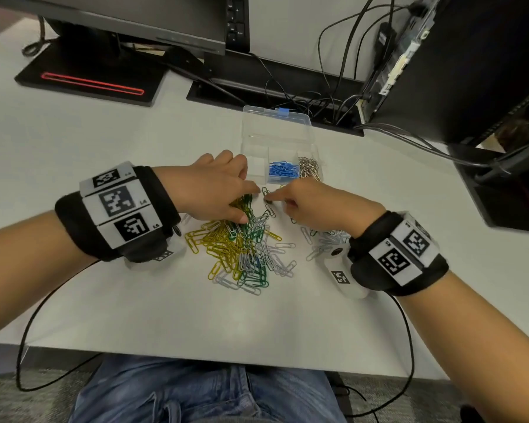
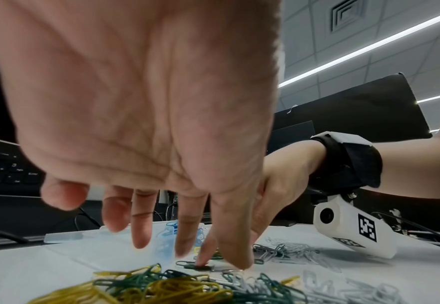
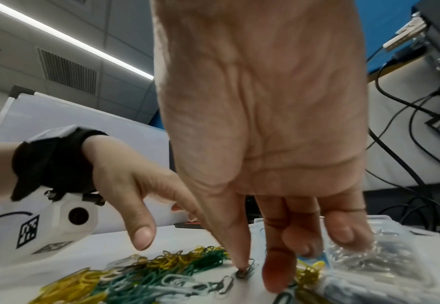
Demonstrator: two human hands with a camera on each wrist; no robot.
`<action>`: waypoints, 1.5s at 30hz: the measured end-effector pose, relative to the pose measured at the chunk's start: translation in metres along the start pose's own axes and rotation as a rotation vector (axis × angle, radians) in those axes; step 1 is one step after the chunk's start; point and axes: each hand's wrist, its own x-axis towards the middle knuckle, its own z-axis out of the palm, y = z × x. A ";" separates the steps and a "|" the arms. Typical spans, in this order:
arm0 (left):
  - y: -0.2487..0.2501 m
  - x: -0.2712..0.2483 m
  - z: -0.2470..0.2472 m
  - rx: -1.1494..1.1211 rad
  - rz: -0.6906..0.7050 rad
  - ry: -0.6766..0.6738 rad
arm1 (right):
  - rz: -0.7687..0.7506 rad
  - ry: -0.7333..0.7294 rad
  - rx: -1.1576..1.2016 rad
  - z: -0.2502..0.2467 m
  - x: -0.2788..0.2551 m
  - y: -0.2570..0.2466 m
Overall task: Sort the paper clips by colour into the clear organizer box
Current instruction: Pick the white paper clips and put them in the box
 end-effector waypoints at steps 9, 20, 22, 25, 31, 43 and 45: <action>0.008 0.013 0.001 0.035 0.069 -0.057 | 0.092 0.246 0.047 -0.004 -0.007 0.006; 0.008 0.014 0.005 0.100 0.109 -0.017 | 0.096 0.093 0.069 0.001 -0.008 0.004; 0.008 0.014 0.004 0.084 0.109 0.053 | 0.088 0.068 0.069 0.002 -0.007 0.005; 0.010 0.018 -0.002 -0.001 0.127 0.154 | 0.090 0.063 0.064 0.004 -0.006 0.002; 0.016 0.034 -0.012 -0.105 0.150 0.140 | 0.103 0.096 0.039 0.008 -0.002 0.000; 0.021 0.040 -0.016 -0.233 0.097 0.112 | -0.005 0.216 0.097 0.009 0.003 0.004; 0.022 0.040 -0.017 -0.214 0.078 0.108 | -0.023 0.168 0.084 0.009 0.005 0.004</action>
